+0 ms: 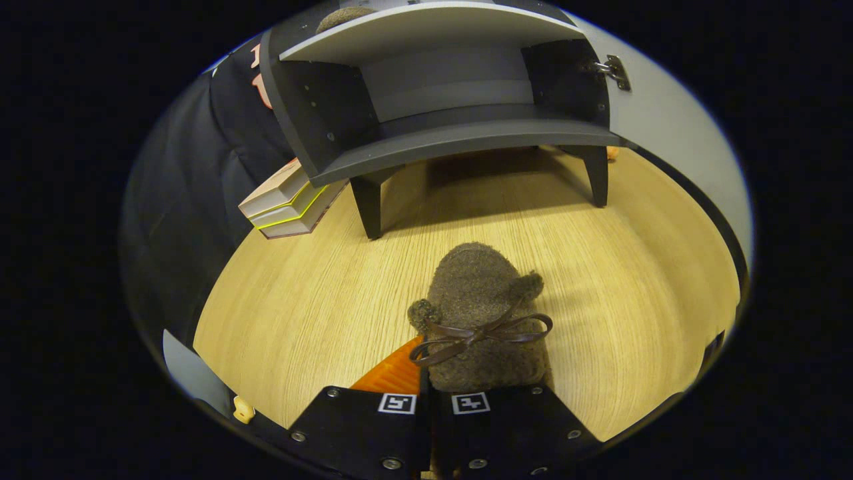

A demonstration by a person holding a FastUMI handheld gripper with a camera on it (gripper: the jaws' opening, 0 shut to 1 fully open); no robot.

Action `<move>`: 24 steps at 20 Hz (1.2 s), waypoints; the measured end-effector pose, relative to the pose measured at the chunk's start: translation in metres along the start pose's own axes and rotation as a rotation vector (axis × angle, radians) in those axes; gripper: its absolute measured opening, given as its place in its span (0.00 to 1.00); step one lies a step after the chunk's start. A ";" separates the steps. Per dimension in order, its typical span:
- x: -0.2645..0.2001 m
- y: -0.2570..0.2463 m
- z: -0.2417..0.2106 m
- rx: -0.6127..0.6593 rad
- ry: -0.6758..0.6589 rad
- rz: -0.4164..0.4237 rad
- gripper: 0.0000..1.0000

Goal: Open the shoe cabinet door, grab the shoes and put them into the shoe cabinet, then close the shoe cabinet door.

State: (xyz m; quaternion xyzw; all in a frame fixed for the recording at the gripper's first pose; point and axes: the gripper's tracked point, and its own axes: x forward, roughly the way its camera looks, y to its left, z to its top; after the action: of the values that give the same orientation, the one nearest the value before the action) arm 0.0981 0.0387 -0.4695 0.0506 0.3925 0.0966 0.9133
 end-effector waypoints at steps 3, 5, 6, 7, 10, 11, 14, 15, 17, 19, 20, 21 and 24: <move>-0.030 -0.008 0.016 0.027 -0.025 -0.008 0.06; -0.056 -0.013 0.033 0.046 -0.057 -0.010 0.06; -0.069 -0.014 0.042 0.055 -0.078 -0.010 0.06; -0.083 -0.014 0.054 0.060 -0.100 -0.008 0.06; -0.132 -0.019 0.094 0.051 -0.170 -0.005 0.05; -0.146 -0.020 0.112 0.045 -0.190 -0.007 0.05; -0.189 -0.025 0.166 0.017 -0.268 -0.001 0.05; -0.198 -0.025 0.184 0.012 -0.288 0.001 0.05; -0.208 -0.020 0.224 -0.005 -0.328 0.009 0.05; -0.214 -0.017 0.261 -0.035 -0.364 0.009 0.05; -0.219 -0.016 0.281 -0.046 -0.384 0.005 0.05; -0.224 -0.015 0.300 -0.060 -0.401 0.006 0.05; -0.219 -0.019 0.356 -0.082 -0.429 0.009 0.05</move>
State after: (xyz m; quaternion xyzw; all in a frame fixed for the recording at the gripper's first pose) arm 0.2118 -0.0330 -0.0739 0.0346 0.1848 0.1036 0.9767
